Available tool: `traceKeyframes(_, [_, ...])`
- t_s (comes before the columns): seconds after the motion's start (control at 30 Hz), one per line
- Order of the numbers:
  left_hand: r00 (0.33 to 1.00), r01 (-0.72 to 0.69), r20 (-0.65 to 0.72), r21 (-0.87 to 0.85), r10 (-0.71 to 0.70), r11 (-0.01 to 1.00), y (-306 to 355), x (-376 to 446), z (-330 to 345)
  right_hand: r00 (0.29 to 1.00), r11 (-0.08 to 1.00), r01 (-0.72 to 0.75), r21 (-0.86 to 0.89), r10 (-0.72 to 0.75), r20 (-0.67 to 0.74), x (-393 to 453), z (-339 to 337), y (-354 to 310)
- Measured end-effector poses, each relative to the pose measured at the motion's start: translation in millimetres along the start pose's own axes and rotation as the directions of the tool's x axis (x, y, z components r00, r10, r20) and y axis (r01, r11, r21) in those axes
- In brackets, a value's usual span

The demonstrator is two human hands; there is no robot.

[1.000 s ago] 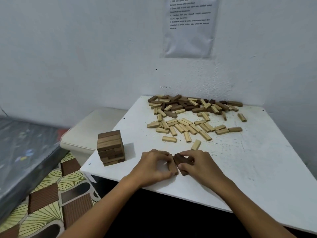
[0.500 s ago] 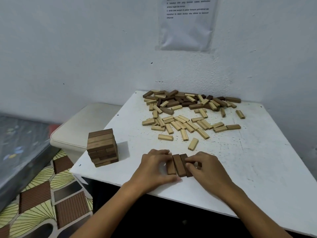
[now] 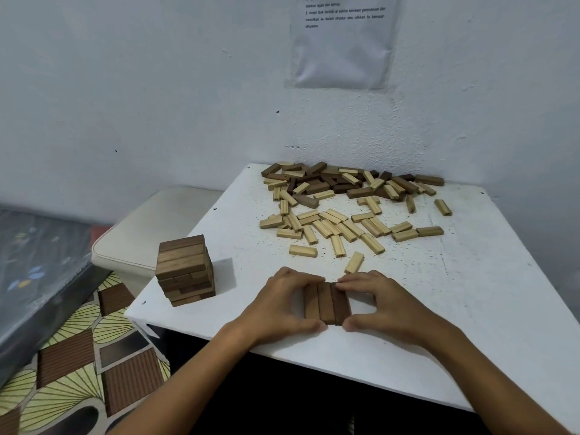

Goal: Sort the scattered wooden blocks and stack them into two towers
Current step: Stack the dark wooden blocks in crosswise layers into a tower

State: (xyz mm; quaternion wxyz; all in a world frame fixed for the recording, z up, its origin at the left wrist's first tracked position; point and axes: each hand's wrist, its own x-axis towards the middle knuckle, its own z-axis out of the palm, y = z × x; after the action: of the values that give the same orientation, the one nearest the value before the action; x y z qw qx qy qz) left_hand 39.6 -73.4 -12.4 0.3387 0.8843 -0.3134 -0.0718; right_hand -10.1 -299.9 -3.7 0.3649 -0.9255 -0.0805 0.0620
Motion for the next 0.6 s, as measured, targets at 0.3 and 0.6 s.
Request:
traceKeyframes(0.3, [0.999, 0.014, 0.052, -0.039, -0.012, 0.999, -4.0, 2.4, -2.0, 1.000, 1.000, -0.014, 0.007, 0.014, 0.001, -1.7, 3.0, -2.0])
traceKeyframes(0.6, [0.999, 0.034, 0.030, -0.006, -0.034, 0.999, -6.6, 4.1, 2.9, 1.000, 0.996, -0.001, 0.086, 0.002, -0.006, 0.4, 9.3, -4.7])
